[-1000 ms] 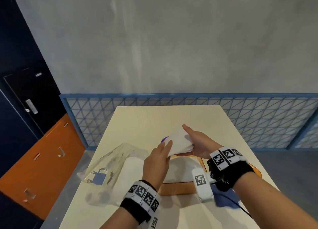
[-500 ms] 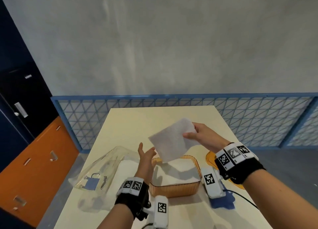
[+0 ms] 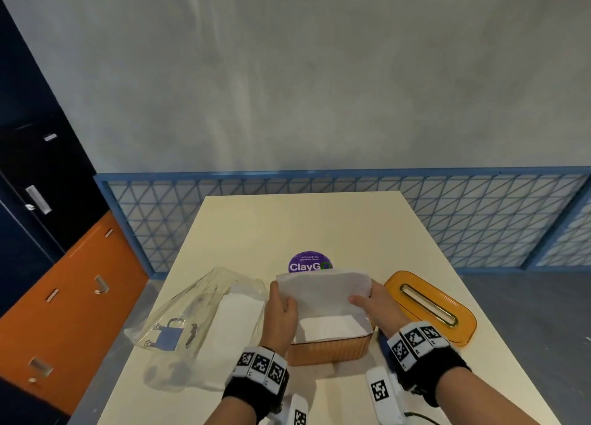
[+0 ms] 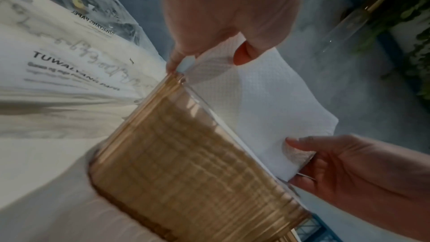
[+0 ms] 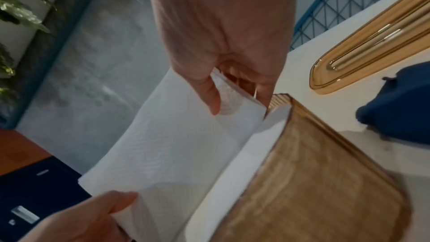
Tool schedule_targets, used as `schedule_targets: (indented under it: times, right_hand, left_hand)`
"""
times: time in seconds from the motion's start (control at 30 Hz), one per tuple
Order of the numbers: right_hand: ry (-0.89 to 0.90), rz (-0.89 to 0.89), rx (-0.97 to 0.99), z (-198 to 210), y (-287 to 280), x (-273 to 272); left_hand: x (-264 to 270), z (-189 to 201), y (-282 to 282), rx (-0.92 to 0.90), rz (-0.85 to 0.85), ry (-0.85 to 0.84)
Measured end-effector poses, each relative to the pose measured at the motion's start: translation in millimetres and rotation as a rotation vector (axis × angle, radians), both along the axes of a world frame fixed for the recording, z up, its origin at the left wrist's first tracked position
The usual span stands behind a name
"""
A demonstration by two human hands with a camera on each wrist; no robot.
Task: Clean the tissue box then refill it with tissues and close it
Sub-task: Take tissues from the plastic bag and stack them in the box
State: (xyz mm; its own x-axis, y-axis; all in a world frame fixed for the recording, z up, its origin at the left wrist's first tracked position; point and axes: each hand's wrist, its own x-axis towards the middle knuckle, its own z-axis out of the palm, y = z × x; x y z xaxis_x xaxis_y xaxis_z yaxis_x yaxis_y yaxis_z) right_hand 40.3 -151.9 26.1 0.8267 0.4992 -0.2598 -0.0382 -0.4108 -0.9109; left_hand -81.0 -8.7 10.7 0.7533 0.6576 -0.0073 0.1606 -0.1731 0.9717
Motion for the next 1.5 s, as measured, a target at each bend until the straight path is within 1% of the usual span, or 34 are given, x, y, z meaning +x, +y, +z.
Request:
schedule_targets:
  times: [0.07,0.2,0.3,0.37,0.47,0.57,0.7,0.8,0.87,0.93,1.0,1.03,1.1,1.17,1.23,1.4,1.5]
  right_hand:
    - [-0.025,-0.013,0.008,4,4,3]
    - [-0.032,0.021,-0.069,7,5,11]
    - [0.005,-0.025,-0.096,4,5,19]
    - [0.034,-0.023,-0.125,1,6,23]
    - [-0.011,0.040,-0.272,-4,9,22]
    - [-0.104,0.065,-0.382,-10,10,15]
    - [-0.231,0.079,-0.417,-23,12,12]
    - [-0.327,0.117,-0.451,-24,11,7]
    - [-0.502,0.164,-0.485,-22,6,3]
    - [-0.742,0.225,-0.491,-18,-1,3]
    - [-0.860,0.341,-0.482,-11,-7,3]
    - [-0.865,0.430,-0.496,-9,-10,4]
    - [-0.764,0.616,-0.564,-7,-12,3]
    - [-0.643,0.721,-0.647,-7,-12,3]
    - [-0.586,0.755,-0.724,-10,-11,4]
    - [-0.578,0.777,-0.832,-12,-5,7]
    - [-0.520,0.791,-0.859,-11,-2,10]
  left_hand:
    - [4,3,1,0.046,0.021,-0.005]
    - [8,4,6,0.121,0.076,0.038]
    - [12,-3,13,0.106,0.142,0.153]
    - [14,-6,16,0.089,0.140,0.260]
    - [17,-10,19,0.139,0.102,0.438]
    - [20,-11,18,0.224,0.054,0.541]
    - [23,-16,18,0.370,0.028,0.614]
    - [22,-15,16,0.507,-0.039,0.664]
    - [18,-11,15,0.716,-0.066,0.670]
    - [12,-6,16,0.910,-0.117,0.595]
    - [8,-5,17,0.979,-0.301,0.507]
    - [7,-6,16,0.968,-0.416,0.486]
    - [4,-8,13,0.927,-0.594,0.505]
    - [3,-10,11,0.854,-0.662,0.552]
    - [5,-8,12,0.794,-0.692,0.595]
    - [11,-1,15,0.798,-0.769,0.664]
    - [13,-1,17,0.807,-0.799,0.678]
